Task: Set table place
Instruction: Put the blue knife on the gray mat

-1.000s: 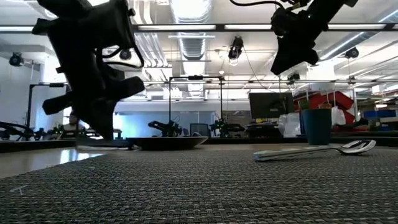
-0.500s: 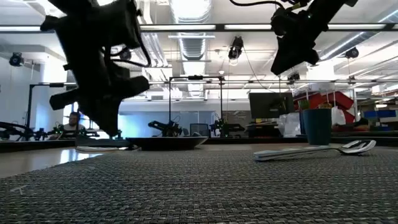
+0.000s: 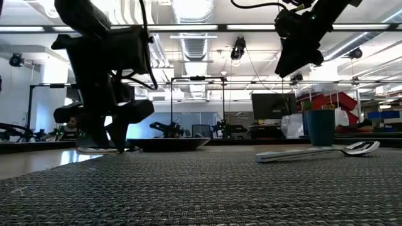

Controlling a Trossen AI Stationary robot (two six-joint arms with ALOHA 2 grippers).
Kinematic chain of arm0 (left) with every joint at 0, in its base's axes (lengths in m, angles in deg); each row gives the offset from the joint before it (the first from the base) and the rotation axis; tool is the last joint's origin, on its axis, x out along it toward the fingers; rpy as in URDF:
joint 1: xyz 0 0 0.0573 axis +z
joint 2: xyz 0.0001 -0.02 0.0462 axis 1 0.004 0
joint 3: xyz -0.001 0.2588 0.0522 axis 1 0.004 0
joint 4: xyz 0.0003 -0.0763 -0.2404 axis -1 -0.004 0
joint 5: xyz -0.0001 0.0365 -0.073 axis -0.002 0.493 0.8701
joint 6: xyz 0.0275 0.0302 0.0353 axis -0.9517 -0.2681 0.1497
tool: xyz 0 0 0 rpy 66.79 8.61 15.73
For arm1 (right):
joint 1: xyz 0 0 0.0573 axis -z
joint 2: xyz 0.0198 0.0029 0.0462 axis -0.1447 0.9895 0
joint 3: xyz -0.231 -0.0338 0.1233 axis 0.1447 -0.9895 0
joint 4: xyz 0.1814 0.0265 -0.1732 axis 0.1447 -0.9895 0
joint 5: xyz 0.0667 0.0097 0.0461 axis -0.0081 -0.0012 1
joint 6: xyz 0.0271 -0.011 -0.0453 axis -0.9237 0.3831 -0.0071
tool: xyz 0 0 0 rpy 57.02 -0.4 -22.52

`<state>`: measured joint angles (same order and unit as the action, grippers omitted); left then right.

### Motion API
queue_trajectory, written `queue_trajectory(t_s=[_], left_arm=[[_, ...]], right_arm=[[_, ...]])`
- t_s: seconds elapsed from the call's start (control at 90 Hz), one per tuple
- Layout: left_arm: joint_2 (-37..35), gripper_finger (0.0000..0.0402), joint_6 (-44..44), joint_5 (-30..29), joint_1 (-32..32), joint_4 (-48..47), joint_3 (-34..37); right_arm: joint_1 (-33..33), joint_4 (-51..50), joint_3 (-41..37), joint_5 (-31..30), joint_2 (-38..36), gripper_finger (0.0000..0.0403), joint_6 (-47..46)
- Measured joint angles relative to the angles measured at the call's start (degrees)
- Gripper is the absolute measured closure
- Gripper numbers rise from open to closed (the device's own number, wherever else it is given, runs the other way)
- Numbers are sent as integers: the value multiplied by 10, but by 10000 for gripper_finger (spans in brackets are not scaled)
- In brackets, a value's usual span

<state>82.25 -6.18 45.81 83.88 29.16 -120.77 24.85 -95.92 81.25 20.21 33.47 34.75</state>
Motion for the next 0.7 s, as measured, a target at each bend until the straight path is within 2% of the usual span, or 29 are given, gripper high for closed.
queue_trajectory(t_s=[0.122, 0.233, 0.344, 0.622, 0.7], left_arm=[[2, 212, 2, -2, 1, 0, 0], [2, 219, -1, -1, 1, 2, 0], [2, 255, -1, -4, 1, 14, 8], [1, 383, -2, -7, 1, 10, 17], [-4, 393, -2, -5, 1, 9, 18]], right_arm=[[0, -3, 0, 0, 0, 286, 1], [0, -3, 0, 0, 0, 292, 1], [0, -3, 0, 0, 0, 300, 1], [0, -3, 0, 0, 0, 321, 0], [0, -3, 0, 0, 0, 326, 0]])
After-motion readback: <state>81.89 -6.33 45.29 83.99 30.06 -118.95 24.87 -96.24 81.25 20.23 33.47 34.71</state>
